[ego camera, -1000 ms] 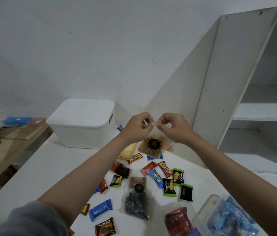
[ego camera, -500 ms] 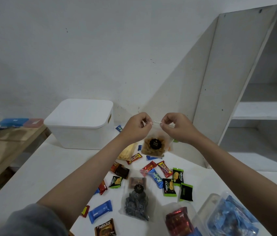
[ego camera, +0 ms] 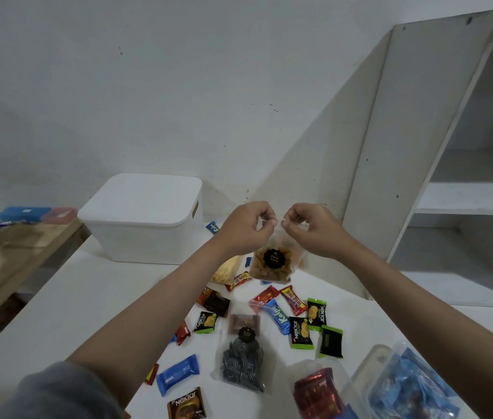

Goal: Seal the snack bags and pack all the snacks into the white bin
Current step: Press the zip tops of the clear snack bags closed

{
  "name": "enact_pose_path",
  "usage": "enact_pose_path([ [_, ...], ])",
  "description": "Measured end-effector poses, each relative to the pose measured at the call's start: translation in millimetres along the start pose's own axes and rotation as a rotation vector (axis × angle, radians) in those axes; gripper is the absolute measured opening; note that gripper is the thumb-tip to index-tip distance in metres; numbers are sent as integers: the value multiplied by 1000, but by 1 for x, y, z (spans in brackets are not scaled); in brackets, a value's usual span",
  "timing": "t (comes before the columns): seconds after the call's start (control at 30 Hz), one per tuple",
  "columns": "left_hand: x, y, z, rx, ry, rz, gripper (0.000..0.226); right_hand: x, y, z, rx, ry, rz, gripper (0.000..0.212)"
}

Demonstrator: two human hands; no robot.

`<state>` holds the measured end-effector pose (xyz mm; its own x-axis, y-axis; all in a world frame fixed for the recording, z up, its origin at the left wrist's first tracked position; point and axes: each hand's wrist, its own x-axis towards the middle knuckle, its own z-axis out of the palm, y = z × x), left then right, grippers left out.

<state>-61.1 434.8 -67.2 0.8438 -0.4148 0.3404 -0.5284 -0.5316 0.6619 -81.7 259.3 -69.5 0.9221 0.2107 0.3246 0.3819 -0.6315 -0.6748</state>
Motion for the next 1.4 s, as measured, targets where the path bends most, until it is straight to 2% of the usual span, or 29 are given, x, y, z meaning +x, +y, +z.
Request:
enact_pose_path([
  [0.1,-3,2,0,-18,-5,-8,5,-1,-1,0,33,-1,8,9],
  [0.4,-2,3,-2,-117,12,-53,7,6,-5,2,-71,29,-57,7],
  [0.57,1,-1,-8,-116,0,-57,8,5,0,-3,21,22,-25,8],
  [0.67,1,-5,-12,-122,-2,-59,10,3,4,-8,104,10,7,17],
  [0.77,2,-7,-12,-92,-17,-44,17,1,3,-7,86,4,8,22],
  [0.93,2,-2,-7,37,-35,-34,10,1,6,-8,34,10,1,17],
  [1.1,5,3,-3,60,-50,-26,15,1,6,-4,20,2,-7,13],
  [1.4,1,8,3,74,-16,-27,8,-2,3,0,-34,5,-38,10],
])
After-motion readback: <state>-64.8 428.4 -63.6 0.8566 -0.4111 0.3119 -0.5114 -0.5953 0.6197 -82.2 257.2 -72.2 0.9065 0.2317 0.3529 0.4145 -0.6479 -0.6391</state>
